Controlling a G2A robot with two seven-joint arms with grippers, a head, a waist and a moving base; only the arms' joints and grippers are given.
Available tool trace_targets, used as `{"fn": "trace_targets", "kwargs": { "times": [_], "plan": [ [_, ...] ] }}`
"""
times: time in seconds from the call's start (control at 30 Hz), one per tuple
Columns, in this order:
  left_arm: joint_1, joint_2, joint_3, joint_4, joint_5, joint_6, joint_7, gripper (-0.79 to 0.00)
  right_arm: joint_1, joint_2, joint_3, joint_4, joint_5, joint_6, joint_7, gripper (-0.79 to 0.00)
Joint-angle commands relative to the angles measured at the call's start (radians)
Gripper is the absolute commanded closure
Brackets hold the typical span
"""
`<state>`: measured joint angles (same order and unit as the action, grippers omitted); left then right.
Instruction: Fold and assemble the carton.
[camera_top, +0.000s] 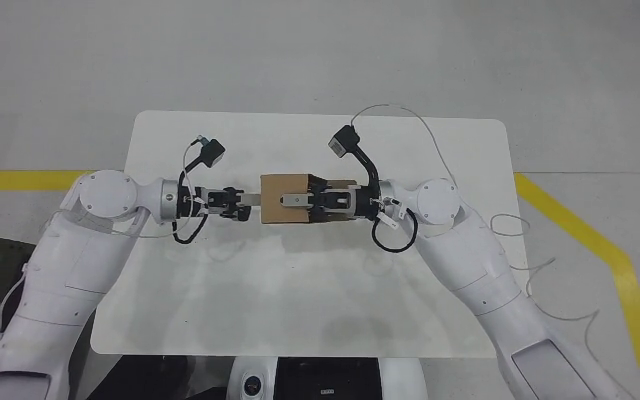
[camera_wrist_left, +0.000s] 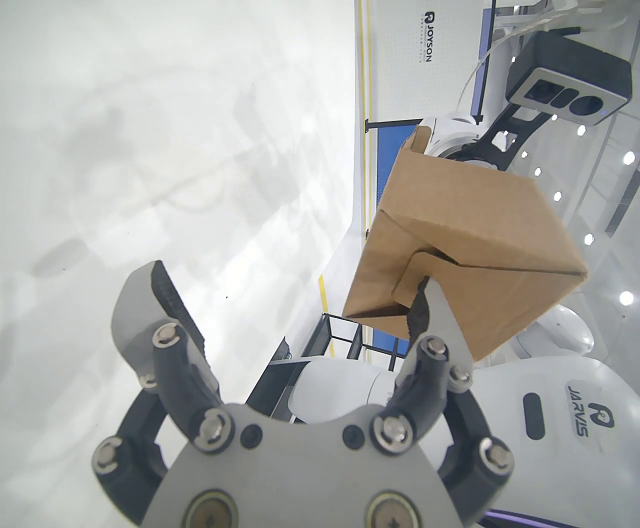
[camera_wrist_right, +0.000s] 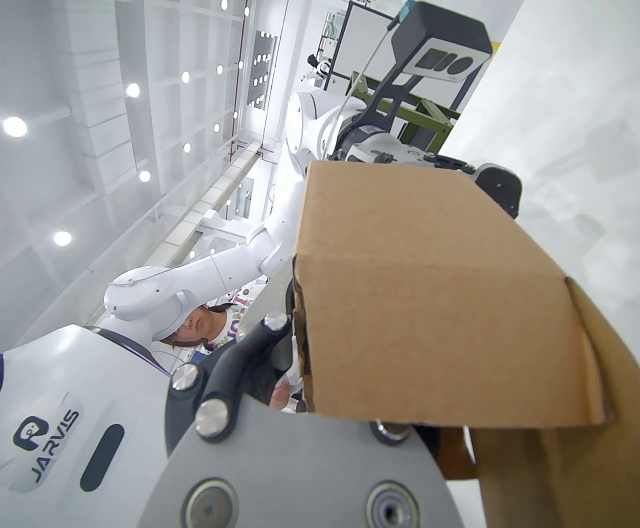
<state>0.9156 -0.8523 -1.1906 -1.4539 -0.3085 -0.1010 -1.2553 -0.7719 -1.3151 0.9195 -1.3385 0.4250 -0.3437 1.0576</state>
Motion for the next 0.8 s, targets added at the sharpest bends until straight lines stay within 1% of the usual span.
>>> {"fn": "trace_targets", "kwargs": {
  "times": [0.0,0.3,0.63,0.77],
  "plan": [
    [0.002,-0.001,-0.001,0.012,-0.023,-0.004,-0.009,-0.785,0.002,-0.002,-0.002,0.002,0.006,-0.006,0.003,0.0],
    [-0.001,-0.006,0.005,0.035,-0.083,-0.051,-0.043,-0.785,0.006,-0.006,-0.001,0.018,0.025,-0.021,0.007,0.0],
    [-0.003,-0.012,0.015,0.053,-0.105,-0.08,-0.039,-0.785,0.001,-0.008,0.005,0.016,0.036,-0.031,0.014,0.0],
    [0.001,-0.017,0.018,0.056,-0.126,-0.103,-0.018,-0.785,0.002,-0.01,0.004,0.018,0.043,-0.036,0.017,0.0]
  ]
}}
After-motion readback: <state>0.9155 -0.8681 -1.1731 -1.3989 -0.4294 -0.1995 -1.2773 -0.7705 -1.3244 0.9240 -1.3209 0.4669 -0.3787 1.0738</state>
